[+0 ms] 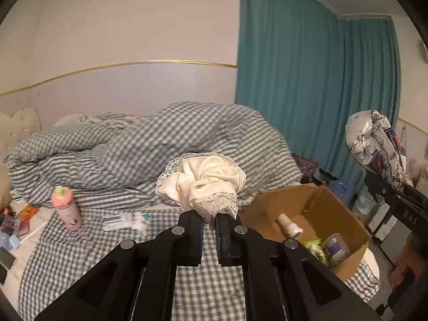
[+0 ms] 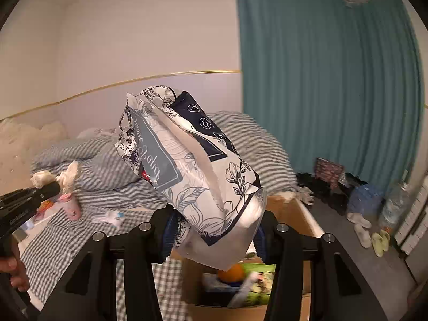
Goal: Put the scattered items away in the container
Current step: 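Lower the floral tissue pack into the box with the right tool while the left lowers the cream cloth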
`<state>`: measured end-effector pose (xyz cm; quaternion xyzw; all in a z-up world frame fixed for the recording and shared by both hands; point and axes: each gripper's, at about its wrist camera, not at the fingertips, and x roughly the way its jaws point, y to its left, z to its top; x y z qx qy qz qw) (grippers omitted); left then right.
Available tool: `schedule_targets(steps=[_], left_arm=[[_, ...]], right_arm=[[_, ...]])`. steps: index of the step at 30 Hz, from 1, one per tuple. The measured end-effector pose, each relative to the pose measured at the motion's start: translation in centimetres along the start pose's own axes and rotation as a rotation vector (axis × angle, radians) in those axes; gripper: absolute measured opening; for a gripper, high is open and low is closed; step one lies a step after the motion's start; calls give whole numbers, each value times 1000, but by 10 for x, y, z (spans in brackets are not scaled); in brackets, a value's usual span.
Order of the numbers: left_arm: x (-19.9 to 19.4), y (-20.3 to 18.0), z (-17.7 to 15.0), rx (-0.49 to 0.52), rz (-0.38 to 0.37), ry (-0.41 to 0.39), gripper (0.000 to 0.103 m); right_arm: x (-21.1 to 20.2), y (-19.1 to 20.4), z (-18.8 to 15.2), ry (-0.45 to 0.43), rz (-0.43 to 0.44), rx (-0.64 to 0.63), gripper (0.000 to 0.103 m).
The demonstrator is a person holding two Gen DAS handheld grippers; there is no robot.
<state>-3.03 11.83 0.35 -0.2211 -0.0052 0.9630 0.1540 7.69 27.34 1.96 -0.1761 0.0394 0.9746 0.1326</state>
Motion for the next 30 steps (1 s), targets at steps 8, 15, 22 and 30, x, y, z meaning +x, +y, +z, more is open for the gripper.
schedule_targets(steps=[8,15,22,30], left_arm=[[20,-52,4,49,-91,22,6],[41,-90,2,85,-135,46,6],[61,-118,-3,118,-158,88,6],[81,-137,-9,142,-179,121,6]], right_arm=[[-11,-55,-7,8,-111,55,48],[-3,-72,-14,60,-138,64,49],[24,-94,-29,182,-127,72,49],[74,-101,-49,420,-111,17,50]])
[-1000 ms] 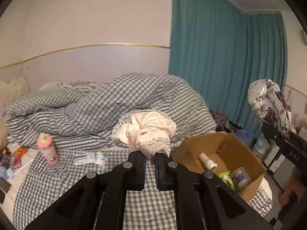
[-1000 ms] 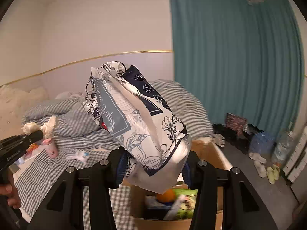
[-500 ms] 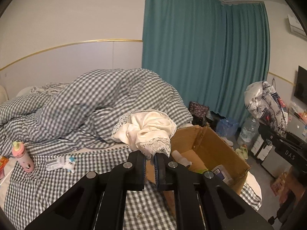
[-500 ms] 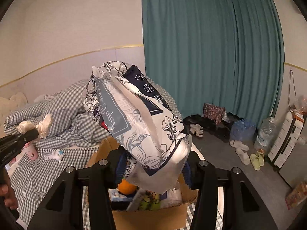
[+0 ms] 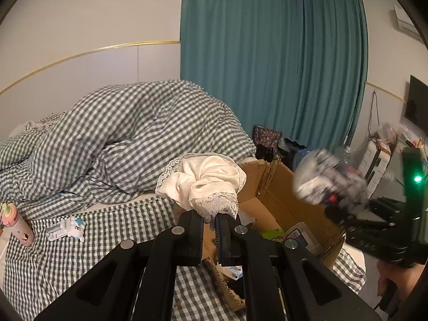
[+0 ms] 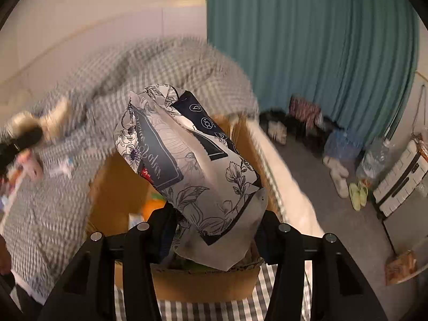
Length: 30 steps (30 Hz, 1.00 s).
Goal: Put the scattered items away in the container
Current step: 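Lower the floral tissue pack into the box with the right tool while the left lowers the cream cloth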
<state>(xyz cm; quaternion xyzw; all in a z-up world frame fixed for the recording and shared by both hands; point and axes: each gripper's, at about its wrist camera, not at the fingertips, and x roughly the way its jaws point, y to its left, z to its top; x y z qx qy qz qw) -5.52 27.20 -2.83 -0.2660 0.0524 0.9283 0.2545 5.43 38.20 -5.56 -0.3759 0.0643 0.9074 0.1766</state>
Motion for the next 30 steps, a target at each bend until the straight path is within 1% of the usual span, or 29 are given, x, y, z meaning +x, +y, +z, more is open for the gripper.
schedule_targets(steps=[3,5,6,8,9,10,13,14,15,18,23,25,28,30], left_arm=[[10,-1,0,5,-7,15,6],[17,-3,0,10,-14,27,6],[20,-5,-1,12,-18,35,6],[28,-7,-2,12,-29,50,6],[33,-9,-3,13,-36,61,6],[38,-10,-4,14,-39,70,6],[54,-13,-7,15,-53,98,6],[57,-14,-8,14,-57,105,6],[62,-14,-9,13,-61,111,6],[73,-19,-12,16,-71,129,6],[91,-30,-19,33,-97,172,6],[100,-34,-23,36,-113,206,6],[118,-39,-30,30,-141,284,6],[128,-41,-35,28,-149,331,10]], right_arm=[[24,1,-2,120,4,-34,50],[46,0,-4,220,18,-68,52],[52,1,-6,238,23,-82,52],[59,1,-8,264,33,-93,58],[61,1,-8,272,36,-97,67],[63,1,-7,273,35,-96,75],[54,-5,-3,213,19,-86,80],[50,-7,-2,176,1,-86,86],[47,-7,-1,148,-15,-94,89],[38,-5,1,51,-69,-118,90],[23,-7,6,-95,-59,-91,91],[18,-8,7,-137,-53,-71,92],[4,-11,9,-221,-44,-36,94],[-4,-13,9,-268,-43,-22,94]])
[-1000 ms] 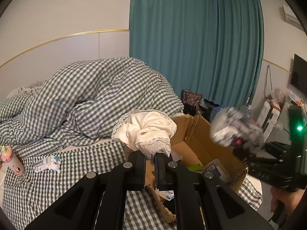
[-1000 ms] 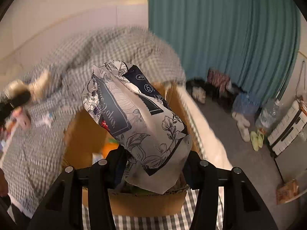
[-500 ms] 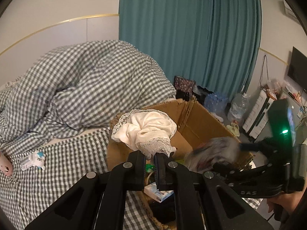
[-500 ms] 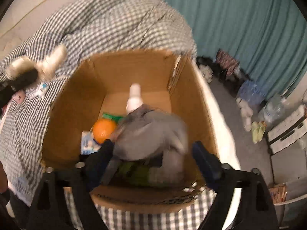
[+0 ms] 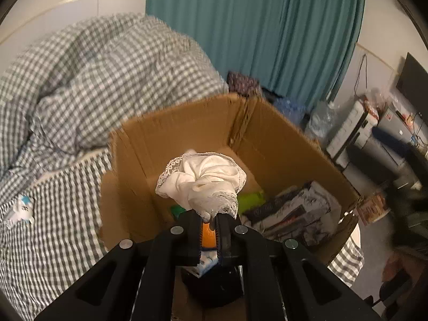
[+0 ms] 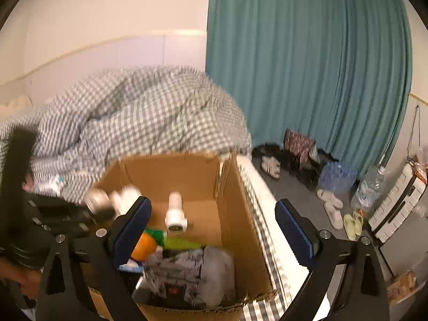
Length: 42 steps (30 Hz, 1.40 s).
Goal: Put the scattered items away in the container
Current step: 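Lower the floral tissue pack into the box with the right tool while the left lowers the cream cloth, then open both tools to release the cloth and tissue pack into the box, then withdraw both tools from the box back over the bed items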
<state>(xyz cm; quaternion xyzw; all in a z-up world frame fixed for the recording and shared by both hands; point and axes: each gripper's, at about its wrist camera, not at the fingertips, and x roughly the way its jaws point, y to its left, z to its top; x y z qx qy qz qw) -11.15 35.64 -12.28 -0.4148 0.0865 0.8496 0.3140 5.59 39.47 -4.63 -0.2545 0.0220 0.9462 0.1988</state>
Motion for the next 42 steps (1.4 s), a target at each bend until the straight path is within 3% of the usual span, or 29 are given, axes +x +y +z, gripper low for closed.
schedule_targets(steps=[1,4,8,9,14,19,25,29,33,42], left_arm=[[6,0,-1,2,-6,27,13],[22,-2,-5,7,5,109,47],[23,2,-8,-30,-10,119,93],[21,3,-9,-38,-8,119,96],[4,6,-6,-35,-6,69,97],[-25,8,-5,-26,18,-30,97],[-69,17,-10,18,113,-184,97],[-100,27,-15,36,189,-287,97],[-132,42,-21,32,265,-383,97],[-174,94,-41,-28,372,-443,103]], right_arm=[[-6,-1,2,-32,1,8,95],[-17,-3,7,-95,8,25,96],[-29,-3,11,-138,12,28,98],[-30,-2,12,-141,11,26,99],[-37,4,15,-156,7,28,99],[-49,13,19,-198,0,28,99],[-62,29,25,-223,0,29,103],[-56,48,29,-170,-34,-3,103],[-53,61,30,-139,4,8,103],[-64,105,39,-172,71,-3,103]])
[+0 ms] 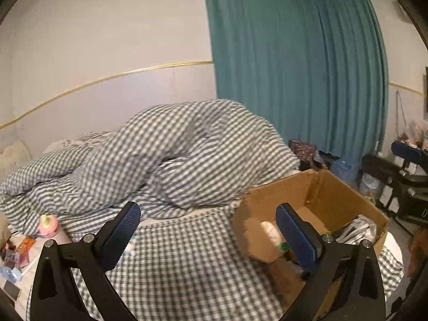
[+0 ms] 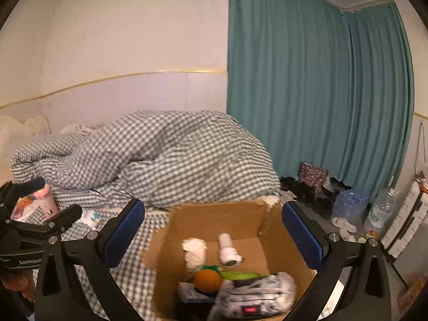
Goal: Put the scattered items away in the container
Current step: 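Withdraw both tools from the box back over the bed items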
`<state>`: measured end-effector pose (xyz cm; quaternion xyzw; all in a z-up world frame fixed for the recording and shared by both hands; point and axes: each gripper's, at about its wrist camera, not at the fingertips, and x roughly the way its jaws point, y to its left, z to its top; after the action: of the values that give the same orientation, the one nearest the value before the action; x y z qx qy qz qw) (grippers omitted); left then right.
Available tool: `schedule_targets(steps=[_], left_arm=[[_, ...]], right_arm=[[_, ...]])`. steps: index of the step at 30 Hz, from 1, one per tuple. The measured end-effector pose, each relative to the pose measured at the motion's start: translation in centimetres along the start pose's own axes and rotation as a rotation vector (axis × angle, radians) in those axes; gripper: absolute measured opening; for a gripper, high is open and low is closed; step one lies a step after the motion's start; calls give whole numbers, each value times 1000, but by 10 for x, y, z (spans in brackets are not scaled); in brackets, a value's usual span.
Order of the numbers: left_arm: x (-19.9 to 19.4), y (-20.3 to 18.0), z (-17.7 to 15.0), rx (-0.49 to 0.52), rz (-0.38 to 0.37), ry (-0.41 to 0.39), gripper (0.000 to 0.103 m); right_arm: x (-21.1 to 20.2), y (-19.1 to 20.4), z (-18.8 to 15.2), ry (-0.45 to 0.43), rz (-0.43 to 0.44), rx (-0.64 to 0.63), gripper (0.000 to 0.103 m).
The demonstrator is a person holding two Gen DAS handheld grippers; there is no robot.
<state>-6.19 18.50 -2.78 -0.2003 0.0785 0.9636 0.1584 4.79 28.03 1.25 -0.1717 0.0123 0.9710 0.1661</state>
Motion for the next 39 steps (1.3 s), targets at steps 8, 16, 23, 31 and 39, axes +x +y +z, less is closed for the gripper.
schedule_targets(steps=[8,16,23,31,39], left_arm=[[-9,56,-12,-53,80,24,103],[-16,107,-24,-104,148,41,103],[-22,152,-33,-148,211,59,103],[-14,215,-51,-209,293,106,103],[1,268,-71,-268,354,137,103]], right_arm=[[6,62,6,-3,78,-64,103],[25,107,6,34,146,-98,103],[46,145,4,91,201,-89,103],[85,189,-4,156,262,-101,103],[128,237,-18,207,311,-150,103]])
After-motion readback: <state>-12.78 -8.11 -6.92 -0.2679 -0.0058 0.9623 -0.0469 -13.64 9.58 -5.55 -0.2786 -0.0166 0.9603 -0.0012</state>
